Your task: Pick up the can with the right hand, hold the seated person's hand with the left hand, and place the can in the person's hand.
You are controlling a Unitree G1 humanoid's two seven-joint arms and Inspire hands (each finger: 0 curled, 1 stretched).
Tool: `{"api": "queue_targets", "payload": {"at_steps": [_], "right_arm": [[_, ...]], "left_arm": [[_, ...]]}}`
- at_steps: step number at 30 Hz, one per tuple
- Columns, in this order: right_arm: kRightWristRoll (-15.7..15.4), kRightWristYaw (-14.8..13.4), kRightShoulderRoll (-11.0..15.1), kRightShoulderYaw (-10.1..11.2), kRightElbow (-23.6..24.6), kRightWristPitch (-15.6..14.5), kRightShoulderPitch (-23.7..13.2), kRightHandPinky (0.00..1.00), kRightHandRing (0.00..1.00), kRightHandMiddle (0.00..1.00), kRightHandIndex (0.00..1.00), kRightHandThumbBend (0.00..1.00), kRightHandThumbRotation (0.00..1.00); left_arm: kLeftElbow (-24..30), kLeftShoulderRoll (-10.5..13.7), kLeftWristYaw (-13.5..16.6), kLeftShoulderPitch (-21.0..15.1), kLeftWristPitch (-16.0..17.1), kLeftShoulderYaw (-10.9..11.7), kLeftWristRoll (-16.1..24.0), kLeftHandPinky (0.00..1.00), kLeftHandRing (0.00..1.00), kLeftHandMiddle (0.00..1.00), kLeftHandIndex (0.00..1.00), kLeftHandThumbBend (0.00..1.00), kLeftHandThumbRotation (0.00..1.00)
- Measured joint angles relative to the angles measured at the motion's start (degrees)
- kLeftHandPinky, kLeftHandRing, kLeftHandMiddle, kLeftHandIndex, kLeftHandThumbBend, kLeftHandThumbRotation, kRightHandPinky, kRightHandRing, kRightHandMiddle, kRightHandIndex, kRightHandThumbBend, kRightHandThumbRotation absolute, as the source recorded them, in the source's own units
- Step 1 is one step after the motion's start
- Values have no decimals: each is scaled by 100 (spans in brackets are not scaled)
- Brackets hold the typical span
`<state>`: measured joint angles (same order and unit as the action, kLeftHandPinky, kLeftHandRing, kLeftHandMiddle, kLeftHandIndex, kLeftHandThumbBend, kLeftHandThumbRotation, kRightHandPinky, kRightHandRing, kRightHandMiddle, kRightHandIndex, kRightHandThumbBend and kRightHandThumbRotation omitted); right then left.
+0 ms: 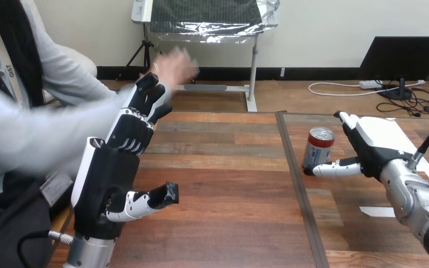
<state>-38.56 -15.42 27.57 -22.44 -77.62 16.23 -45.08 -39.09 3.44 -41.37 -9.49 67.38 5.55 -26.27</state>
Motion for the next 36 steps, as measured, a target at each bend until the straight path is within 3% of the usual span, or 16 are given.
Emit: {"api": "queue_targets", "payload": {"at_steps": [36], "right_arm": [[-50,-32,-1,-27,0,47,-51,99,100,96,97,100,62]], "left_arm": [[0,-3,36,0,7,-5,2,88,96,97,94,100,52]]}}
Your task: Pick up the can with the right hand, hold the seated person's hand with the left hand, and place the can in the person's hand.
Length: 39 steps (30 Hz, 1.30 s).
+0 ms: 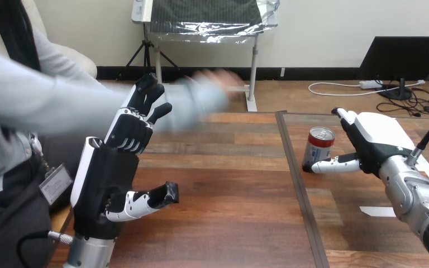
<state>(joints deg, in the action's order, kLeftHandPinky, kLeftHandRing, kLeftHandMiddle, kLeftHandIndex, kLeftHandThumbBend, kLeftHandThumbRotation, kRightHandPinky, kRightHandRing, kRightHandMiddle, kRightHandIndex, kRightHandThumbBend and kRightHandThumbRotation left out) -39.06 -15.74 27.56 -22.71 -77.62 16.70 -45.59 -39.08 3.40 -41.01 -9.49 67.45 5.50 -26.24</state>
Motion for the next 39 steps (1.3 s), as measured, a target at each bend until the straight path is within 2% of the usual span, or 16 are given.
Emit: {"api": "queue_targets", "payload": {"at_steps": [26,39], "right_arm": [[-142,160,-26,-214,0,-53,-31,98,99,92,92,100,60],[-160,206,-36,-245,0,-55,-31,96,98,90,90,100,58]], "left_arm": [[0,0,78,0,0,-4,14,87,95,97,93,100,53],[1,-4,119,0,2,-5,74,86,95,96,93,100,53]]}}
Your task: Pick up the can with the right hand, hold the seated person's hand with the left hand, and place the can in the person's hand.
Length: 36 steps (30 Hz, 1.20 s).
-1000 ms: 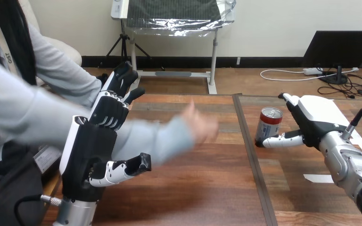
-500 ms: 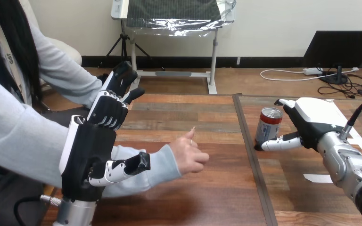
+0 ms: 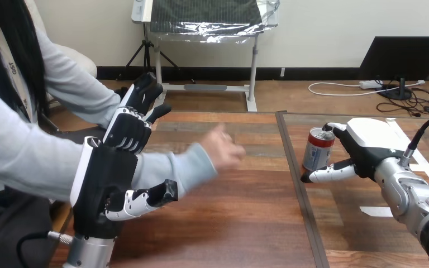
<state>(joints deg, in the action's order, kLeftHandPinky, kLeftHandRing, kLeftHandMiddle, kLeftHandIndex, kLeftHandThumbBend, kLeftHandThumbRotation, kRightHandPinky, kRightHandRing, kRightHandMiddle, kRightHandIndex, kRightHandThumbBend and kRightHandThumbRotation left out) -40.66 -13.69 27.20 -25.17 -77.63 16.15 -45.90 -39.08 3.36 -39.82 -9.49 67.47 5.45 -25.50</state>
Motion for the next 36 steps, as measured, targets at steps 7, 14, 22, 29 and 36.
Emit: {"api": "queue_targets", "payload": {"at_steps": [7,14,22,29,36], "right_arm": [[-19,-2,1,-48,0,0,0,96,97,89,89,100,58],[-19,15,12,-92,0,1,-45,96,96,87,88,100,61],[-20,32,24,-102,0,10,-78,96,95,86,86,100,60],[-21,42,32,-111,0,40,-103,95,94,84,85,100,60],[-29,52,45,-131,1,94,-130,93,93,83,83,100,61]], "left_arm": [[0,-5,8,0,7,-3,40,86,95,96,92,100,53],[0,-40,-21,-1,5,-9,19,89,96,97,93,100,51],[0,-50,-47,-1,3,-9,11,91,97,97,93,100,51],[0,-66,-52,-1,3,-9,13,91,97,97,93,100,51],[0,-93,-51,-1,3,-7,15,90,96,97,92,100,51]]}}
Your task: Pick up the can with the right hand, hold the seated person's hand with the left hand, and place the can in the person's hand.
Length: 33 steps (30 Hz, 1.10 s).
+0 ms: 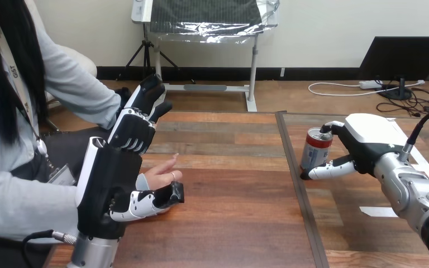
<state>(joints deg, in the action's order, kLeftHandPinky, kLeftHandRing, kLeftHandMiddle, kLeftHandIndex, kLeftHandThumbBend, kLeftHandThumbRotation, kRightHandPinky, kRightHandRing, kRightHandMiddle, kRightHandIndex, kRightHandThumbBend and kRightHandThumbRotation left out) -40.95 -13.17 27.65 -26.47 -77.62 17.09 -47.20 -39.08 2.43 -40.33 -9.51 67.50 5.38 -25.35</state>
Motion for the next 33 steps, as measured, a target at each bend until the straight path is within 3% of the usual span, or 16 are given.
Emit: {"api": "queue_targets", "payload": {"at_steps": [33], "right_arm": [[-79,-190,87,-87,1,170,-21,92,89,77,77,100,68]], "left_arm": [[0,-22,65,0,5,6,44,88,95,96,92,100,52]]}}
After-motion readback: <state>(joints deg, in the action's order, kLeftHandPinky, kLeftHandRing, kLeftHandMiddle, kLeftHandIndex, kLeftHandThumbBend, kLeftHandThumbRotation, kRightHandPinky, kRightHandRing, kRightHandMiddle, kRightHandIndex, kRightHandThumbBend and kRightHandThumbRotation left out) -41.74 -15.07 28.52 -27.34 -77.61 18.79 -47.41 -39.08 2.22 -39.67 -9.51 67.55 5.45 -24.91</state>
